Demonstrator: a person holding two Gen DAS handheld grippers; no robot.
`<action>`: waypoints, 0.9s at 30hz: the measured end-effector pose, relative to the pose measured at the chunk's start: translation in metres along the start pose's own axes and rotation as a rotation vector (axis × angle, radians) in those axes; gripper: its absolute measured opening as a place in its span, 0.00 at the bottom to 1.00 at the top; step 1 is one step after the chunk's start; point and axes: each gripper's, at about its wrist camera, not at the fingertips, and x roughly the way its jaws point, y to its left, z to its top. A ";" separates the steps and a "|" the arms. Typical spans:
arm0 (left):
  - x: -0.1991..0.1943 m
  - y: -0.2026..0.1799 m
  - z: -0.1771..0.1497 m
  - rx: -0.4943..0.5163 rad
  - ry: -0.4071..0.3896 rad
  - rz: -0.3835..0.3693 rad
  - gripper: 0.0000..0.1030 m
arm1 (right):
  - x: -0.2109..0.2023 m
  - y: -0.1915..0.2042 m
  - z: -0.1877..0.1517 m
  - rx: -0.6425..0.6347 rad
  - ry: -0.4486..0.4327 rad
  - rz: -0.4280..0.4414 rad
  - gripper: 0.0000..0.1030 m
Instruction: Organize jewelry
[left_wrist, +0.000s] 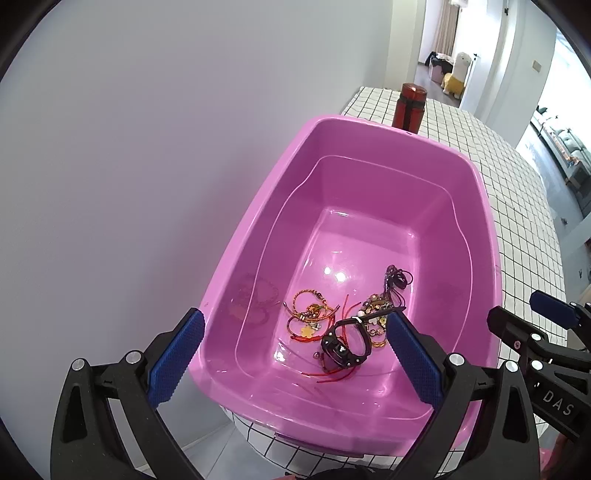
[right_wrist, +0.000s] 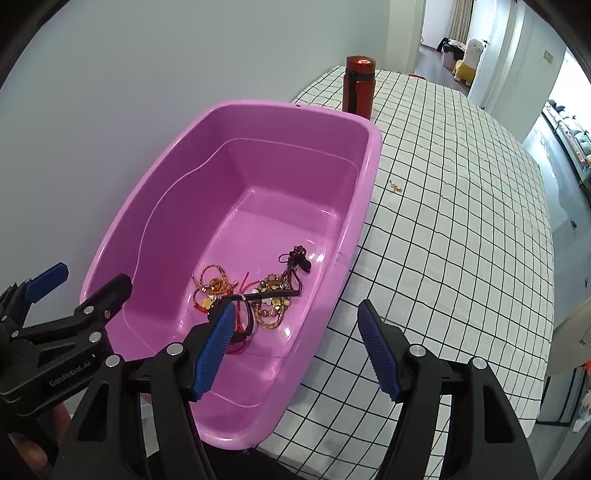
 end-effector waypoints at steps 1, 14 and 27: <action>0.000 0.000 0.000 0.000 0.000 0.001 0.94 | 0.000 0.000 0.000 -0.001 0.002 0.001 0.63; -0.001 0.000 0.001 0.001 0.001 0.002 0.94 | -0.001 0.000 0.001 -0.001 0.003 0.000 0.63; 0.002 0.002 -0.001 -0.002 0.004 -0.018 0.94 | -0.001 0.000 0.001 0.000 0.004 0.001 0.63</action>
